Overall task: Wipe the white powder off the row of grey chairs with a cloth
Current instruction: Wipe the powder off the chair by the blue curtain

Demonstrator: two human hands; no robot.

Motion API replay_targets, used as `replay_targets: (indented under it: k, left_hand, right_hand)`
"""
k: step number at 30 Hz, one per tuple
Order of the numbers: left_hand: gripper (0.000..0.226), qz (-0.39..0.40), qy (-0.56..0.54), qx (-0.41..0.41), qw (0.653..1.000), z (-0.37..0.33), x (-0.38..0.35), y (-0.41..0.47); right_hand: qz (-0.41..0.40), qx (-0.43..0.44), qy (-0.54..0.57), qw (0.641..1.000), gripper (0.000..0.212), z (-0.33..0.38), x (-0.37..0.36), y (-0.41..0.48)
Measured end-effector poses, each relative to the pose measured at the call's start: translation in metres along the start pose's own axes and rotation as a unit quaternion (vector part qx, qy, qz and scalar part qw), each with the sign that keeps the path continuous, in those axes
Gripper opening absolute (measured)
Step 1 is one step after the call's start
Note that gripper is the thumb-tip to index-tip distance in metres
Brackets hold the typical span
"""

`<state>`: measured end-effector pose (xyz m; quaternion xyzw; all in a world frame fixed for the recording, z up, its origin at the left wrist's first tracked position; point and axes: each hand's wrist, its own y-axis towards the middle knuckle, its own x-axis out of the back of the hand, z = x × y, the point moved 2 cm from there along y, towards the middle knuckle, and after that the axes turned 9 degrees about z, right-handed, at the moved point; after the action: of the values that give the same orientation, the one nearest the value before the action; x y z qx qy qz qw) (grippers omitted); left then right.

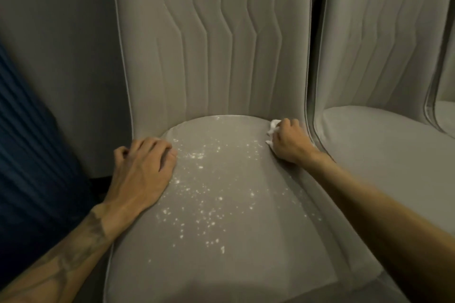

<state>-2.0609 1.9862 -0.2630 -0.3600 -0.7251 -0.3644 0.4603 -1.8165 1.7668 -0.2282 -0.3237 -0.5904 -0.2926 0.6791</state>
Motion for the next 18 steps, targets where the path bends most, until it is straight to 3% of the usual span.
replay_targets:
  k: [5, 9, 12, 18]
  left_hand:
    - [0.041, -0.015, -0.036, 0.003, 0.999, 0.002, -0.006, 0.001]
    - [0.041, -0.023, -0.034, 0.014, 0.999, 0.002, -0.007, 0.000]
    - [0.040, -0.015, -0.034, 0.020, 0.999, 0.003, -0.006, 0.000]
    - [0.035, -0.010, -0.038, 0.027, 0.999, 0.003, -0.005, -0.002]
  right_hand:
    - [0.004, 0.133, 0.049, 0.990, 0.032, 0.033, -0.010, -0.003]
    - [-0.026, 0.085, 0.058, 0.994, 0.041, -0.014, -0.006, 0.007]
    - [-0.031, 0.053, 0.046, 0.997, 0.051, -0.012, 0.001, 0.018]
    - [0.010, 0.179, 0.099, 0.979, 0.036, 0.021, -0.012, 0.006]
